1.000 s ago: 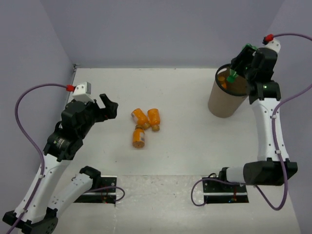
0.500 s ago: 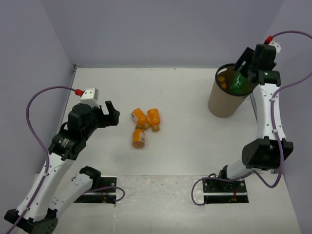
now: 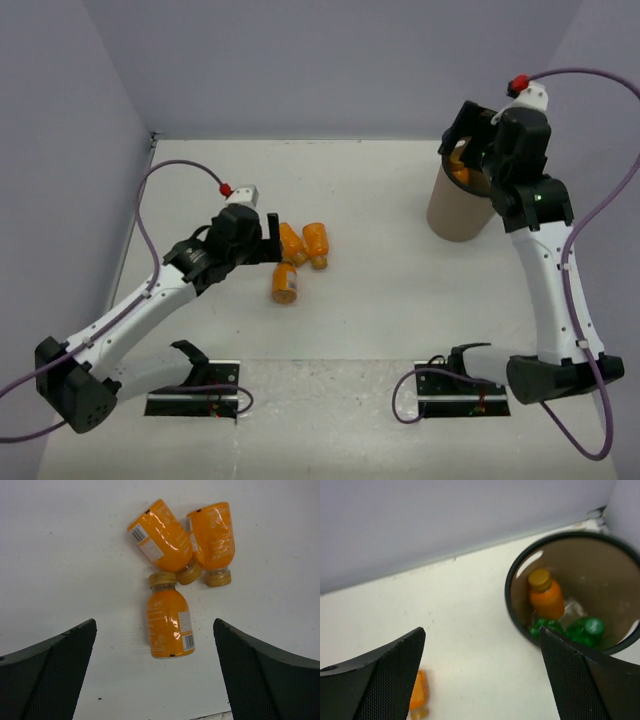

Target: Put the plastic bottles in the bin

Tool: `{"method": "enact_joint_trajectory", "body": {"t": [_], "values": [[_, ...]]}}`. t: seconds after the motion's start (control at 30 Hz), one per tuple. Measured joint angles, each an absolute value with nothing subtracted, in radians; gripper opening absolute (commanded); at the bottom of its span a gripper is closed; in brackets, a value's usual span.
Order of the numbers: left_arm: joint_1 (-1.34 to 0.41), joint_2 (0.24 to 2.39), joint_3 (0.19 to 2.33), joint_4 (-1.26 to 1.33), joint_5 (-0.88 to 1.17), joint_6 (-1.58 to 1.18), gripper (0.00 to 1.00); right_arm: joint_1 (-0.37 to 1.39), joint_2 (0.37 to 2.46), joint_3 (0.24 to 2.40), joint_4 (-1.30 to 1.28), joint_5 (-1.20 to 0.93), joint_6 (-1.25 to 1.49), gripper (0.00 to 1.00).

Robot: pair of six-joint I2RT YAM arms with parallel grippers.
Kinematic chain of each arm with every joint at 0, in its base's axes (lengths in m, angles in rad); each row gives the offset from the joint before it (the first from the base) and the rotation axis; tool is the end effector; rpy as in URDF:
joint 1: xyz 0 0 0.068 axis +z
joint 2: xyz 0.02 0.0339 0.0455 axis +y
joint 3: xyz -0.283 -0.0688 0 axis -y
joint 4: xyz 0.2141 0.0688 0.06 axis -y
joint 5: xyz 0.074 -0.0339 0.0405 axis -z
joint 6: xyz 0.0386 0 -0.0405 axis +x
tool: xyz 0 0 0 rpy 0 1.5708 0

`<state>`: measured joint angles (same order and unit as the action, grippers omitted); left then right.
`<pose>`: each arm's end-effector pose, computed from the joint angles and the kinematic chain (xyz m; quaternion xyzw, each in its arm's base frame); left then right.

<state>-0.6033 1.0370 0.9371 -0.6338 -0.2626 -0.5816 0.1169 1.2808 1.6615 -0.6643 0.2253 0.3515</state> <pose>0.1520 -0.0926 0.3210 -0.0434 0.9063 -0.1258 0.4011 0.2222 0.0174 0.4887 0.1600 0.7815 0.0509 0.6009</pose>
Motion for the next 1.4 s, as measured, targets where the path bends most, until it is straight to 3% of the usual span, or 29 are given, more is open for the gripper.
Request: {"method": "enact_joint_trajectory", "body": {"t": [0.2,0.43,0.6,0.7,1.03,1.1,1.13,1.2,1.23,1.4], "values": [[-0.662,1.256,0.946,-0.602,-0.388,-0.823,0.98,0.229,1.147,1.363,-0.604,0.154,0.357,0.96],[-0.654,1.47,1.023,-0.524,-0.512,-1.036,0.93,0.248,1.071,1.163,-0.562,0.052,0.363,0.96],[-0.639,1.684,1.131,-0.496,-0.54,-1.093,0.88,0.249,1.002,1.116,-0.533,0.006,0.36,0.96],[-0.636,1.766,1.169,-0.49,-0.54,-1.113,0.79,0.25,0.982,1.108,-0.516,-0.003,0.358,0.96],[-0.618,1.856,1.199,-0.521,-0.577,-1.176,0.72,0.25,0.966,1.087,-0.477,-0.06,0.358,0.96],[-0.602,1.883,1.199,-0.501,-0.577,-1.176,0.57,0.25,0.966,1.08,-0.474,-0.072,0.358,0.96],[-0.595,1.892,1.199,-0.489,-0.577,-1.175,0.44,0.25,0.965,1.076,-0.472,-0.073,0.358,0.96],[-0.586,1.893,1.198,-0.469,-0.572,-1.166,0.35,0.25,0.965,1.071,-0.47,-0.075,0.358,0.96],[-0.582,1.893,1.198,-0.462,-0.569,-1.166,0.26,0.25,0.963,1.07,-0.469,-0.077,0.358,0.96],[-0.562,1.887,1.197,-0.446,-0.562,-1.158,0.19,0.251,0.95,1.057,-0.452,-0.1,0.359,0.96]]}}
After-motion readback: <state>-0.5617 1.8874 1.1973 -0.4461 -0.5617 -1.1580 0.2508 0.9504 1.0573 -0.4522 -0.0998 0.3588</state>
